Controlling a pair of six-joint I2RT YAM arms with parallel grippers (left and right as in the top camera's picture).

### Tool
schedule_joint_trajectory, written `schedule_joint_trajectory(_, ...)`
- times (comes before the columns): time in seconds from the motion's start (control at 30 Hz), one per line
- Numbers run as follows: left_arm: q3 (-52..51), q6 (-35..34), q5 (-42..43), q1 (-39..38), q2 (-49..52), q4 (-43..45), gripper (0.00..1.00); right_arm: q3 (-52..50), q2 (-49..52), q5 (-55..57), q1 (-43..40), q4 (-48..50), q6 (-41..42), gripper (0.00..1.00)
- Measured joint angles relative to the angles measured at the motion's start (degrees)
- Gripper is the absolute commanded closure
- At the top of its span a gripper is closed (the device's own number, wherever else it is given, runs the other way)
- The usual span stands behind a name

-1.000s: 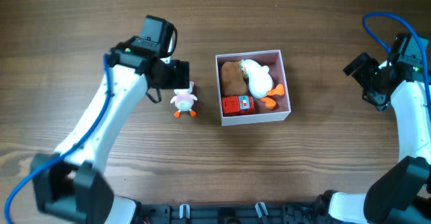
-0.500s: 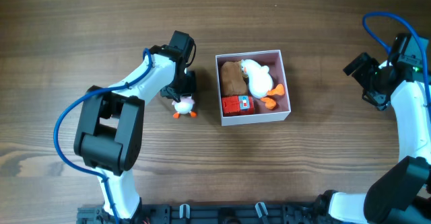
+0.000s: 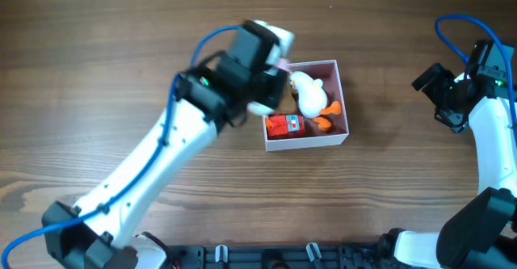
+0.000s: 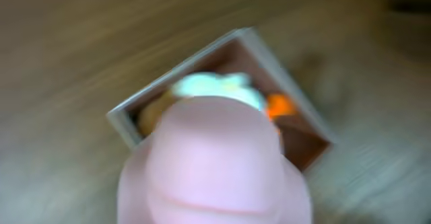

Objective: Pack container
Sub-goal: 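Grasp the small pink-hat duck with the left gripper and place it in the box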

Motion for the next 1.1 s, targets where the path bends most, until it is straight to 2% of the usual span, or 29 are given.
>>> schedule_joint_trajectory(0.1, 0.17, 9.01, -1.16, -8.28, 2.40, 3.08, 0.96, 0.00, 0.00, 0.00, 0.00, 0.02, 0.00, 0.01)
schedule_joint_trajectory(0.13, 0.20, 11.63, -1.64, -9.73, 4.11, 4.90, 0.91, 0.00, 0.00, 0.00, 0.00, -0.02, 0.00, 0.00)
schedule_joint_trajectory(0.17, 0.20, 14.08, -1.84, -10.82, 6.27, 6.95, 0.68, 0.00, 0.00, 0.00, 0.00, 0.02, 0.00, 0.00)
schedule_joint_trajectory(0.2, 0.20, 16.90, -2.14, -11.67, 8.98, 8.52, 0.64, 0.00, 0.00, 0.00, 0.00, 0.00, 0.00, 0.00)
schedule_joint_trajectory(0.27, 0.07, 21.66, -2.64, -12.15, 14.40, 11.17, 0.65, 0.00, 0.00, 0.00, 0.00, 0.00, 0.00, 0.00)
schedule_joint_trajectory(0.4, -0.09, 26.60, -3.50, -11.98, 21.64, 14.19, 0.67, 0.00, 0.00, 0.00, 0.00, 0.00, 0.00, 0.00)
schedule_joint_trajectory(0.5, -0.20, 28.11, -3.43, -12.11, 23.19, 14.08, 0.57, 0.00, 0.00, 0.00, 0.00, 0.00, 0.00, 0.00)
schedule_joint_trajectory(0.57, -0.20, 28.55, -3.43, -12.24, 23.19, 14.01, 0.45, 0.00, 0.00, 0.00, 0.00, 0.00, 0.00, 0.00)
schedule_joint_trajectory(0.6, -0.20, 29.05, -3.43, -12.35, 23.19, 13.70, 0.25, 0.00, 0.00, 0.00, 0.00, 0.00, 0.00, 0.00)
schedule_joint_trajectory(0.63, -0.20, 28.94, -3.43, -12.46, 23.19, 13.25, 0.00, 0.00, 0.00, 0.00, 0.00, 0.00, 0.00, 0.00)
schedule_joint_trajectory(0.87, -0.20, 27.50, -5.70, -12.74, 20.44, 13.77, 0.00, 0.00, 0.00, 0.00, 0.00, 0.00, 0.00, 0.00)
schedule_joint_trajectory(1.0, -0.20, 25.38, -9.46, -12.79, 13.42, 13.90, 0.00, 0.00, 0.00, 0.00, 0.00, 0.00, 0.00, 0.00)
schedule_joint_trajectory(1.1, -0.15, 20.04, -15.69, -12.70, 5.90, 11.39, 0.00, 0.00, 0.00, 0.00, 0.00, 0.00, 0.00, 0.00)
